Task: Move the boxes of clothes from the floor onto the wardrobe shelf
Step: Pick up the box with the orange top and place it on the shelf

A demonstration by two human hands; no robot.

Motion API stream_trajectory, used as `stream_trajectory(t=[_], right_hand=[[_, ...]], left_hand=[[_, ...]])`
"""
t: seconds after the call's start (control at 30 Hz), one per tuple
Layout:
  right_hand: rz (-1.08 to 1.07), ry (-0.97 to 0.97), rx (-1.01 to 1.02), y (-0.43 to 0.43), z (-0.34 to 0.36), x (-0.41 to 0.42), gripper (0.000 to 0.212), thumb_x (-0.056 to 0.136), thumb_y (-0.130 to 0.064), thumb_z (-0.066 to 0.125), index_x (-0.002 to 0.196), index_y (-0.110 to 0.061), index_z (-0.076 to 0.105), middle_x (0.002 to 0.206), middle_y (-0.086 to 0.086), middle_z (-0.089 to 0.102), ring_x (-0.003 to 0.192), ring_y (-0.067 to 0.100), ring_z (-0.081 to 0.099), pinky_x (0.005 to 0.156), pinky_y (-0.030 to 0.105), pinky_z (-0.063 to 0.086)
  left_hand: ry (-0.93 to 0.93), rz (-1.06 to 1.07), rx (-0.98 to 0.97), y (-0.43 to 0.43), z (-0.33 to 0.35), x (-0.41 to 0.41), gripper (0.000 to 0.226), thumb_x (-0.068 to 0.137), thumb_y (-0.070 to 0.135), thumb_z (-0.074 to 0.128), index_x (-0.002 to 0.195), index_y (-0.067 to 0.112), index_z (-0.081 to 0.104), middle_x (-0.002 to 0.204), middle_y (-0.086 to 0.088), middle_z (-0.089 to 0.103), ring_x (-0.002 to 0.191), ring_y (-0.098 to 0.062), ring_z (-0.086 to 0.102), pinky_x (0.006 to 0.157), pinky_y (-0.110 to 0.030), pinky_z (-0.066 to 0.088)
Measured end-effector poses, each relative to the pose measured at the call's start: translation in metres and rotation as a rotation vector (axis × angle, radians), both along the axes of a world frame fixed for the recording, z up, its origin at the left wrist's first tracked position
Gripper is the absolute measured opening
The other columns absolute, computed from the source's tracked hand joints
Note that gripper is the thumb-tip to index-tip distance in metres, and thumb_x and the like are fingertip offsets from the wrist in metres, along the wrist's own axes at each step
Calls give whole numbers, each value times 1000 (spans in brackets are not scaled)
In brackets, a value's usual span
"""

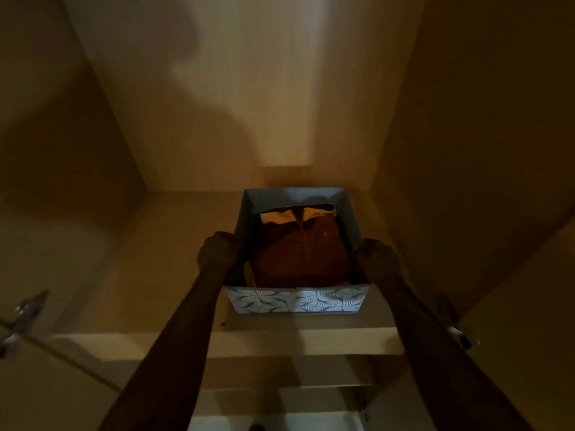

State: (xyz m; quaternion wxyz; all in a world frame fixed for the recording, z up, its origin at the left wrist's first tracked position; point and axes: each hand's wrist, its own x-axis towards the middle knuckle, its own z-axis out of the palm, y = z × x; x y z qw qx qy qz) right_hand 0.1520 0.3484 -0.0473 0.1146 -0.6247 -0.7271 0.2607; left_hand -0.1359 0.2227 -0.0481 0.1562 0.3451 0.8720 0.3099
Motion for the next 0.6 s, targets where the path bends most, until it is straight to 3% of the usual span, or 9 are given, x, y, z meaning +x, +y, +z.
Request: stream_trajectory(t=[0.1, 0.2, 0.27, 0.37, 0.43, 0.5, 0.6], right_hand=[[-26, -27, -17, 23, -4, -9, 38, 98, -26, 46, 131, -11, 57, 133, 16, 59, 121, 36, 56, 103, 44, 45], [-82, -38, -66, 44, -7, -9, 36, 100, -36, 44, 124, -14, 58, 126, 17, 62, 110, 36, 61, 96, 47, 50], [-103, 4, -218, 45, 2, -9, 36, 101, -40, 44, 125, -15, 53, 114, 15, 61, 99, 35, 65, 91, 48, 55], [-180, 97, -566, 34, 18, -6, 34, 99, -47, 49, 107, -14, 51, 86, 10, 62, 77, 31, 69, 72, 40, 61], [-166, 114, -672, 33, 20, 0, 32, 98, -38, 57, 108, -8, 59, 87, 12, 65, 74, 29, 70, 63, 36, 61], [-157, 153, -684, 34, 16, 6, 23, 95, -20, 62, 114, -6, 63, 90, 12, 66, 75, 29, 72, 60, 35, 61], [-198, 206, -629, 42, 14, 8, 6, 95, -14, 62, 96, -8, 62, 87, 12, 64, 71, 28, 71, 60, 33, 61]], left_hand=[[-35, -62, 10, 33, 0, -13, 41, 98, 35, 50, 95, 0, 72, 104, -22, 70, 95, -38, 65, 77, -35, 48], [-55, -136, -7, 60, -3, -27, 44, 99, 36, 47, 96, 0, 72, 105, -22, 69, 95, -38, 65, 73, -31, 41], [-79, -167, -59, 74, -2, -36, 40, 98, 37, 48, 98, 4, 72, 108, -20, 69, 93, -36, 64, 74, -32, 45], [-296, -249, -266, 77, 4, -42, 48, 98, 41, 50, 126, 4, 60, 129, -21, 61, 113, -38, 60, 86, -39, 50], [-557, -254, -432, 71, 6, -42, 78, 91, 56, 55, 144, 2, 39, 145, -24, 46, 125, -40, 52, 92, -41, 50], [-705, -260, -474, 67, 7, -41, 101, 80, 69, 57, 150, 3, 27, 151, -23, 36, 130, -40, 47, 100, -45, 47], [-628, -275, -462, 80, 12, -34, 94, 84, 71, 46, 146, 1, 35, 143, -26, 44, 123, -43, 52, 93, -46, 50]])
